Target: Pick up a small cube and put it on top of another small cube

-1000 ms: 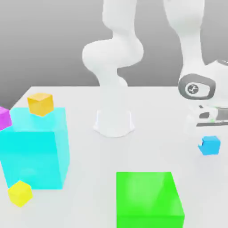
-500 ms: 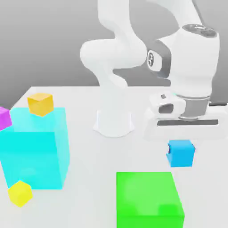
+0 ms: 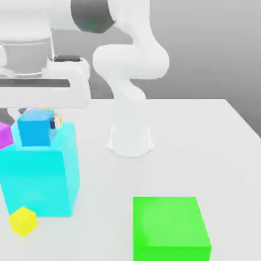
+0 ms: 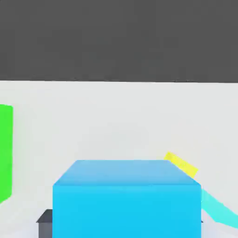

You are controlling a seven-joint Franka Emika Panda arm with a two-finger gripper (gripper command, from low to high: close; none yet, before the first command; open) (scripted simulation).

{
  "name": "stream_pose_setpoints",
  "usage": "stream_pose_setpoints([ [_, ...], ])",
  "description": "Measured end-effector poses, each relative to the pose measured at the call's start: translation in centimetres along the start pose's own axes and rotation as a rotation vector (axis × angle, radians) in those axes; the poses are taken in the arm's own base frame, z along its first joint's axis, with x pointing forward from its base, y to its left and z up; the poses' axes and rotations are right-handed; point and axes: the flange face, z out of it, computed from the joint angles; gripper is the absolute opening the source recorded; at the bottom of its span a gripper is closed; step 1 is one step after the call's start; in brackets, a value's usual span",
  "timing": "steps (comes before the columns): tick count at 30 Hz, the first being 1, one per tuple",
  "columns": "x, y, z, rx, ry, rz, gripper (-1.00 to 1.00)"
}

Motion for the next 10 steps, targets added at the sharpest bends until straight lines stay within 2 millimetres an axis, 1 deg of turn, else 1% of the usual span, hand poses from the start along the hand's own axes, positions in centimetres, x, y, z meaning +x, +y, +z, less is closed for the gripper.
stream_pose_setpoints([
  [2, 0.9, 5.3, -1.4, 0.001, -0.006, 0.013, -1.00],
  [3, 1.0, 7.1, -1.4, 0.002, -0.009, 0.017, -1.00],
  [4, 1.1, 8.0, -0.6, 0.002, -0.010, 0.019, -1.00],
  [6, 1.2, 8.7, 1.9, 0.003, -0.011, 0.020, -1.00],
  [7, 1.1, 8.9, 3.3, 0.003, -0.011, 0.021, 1.00],
  [10, 1.1, 8.9, 3.3, 0.003, -0.011, 0.021, 1.00],
])
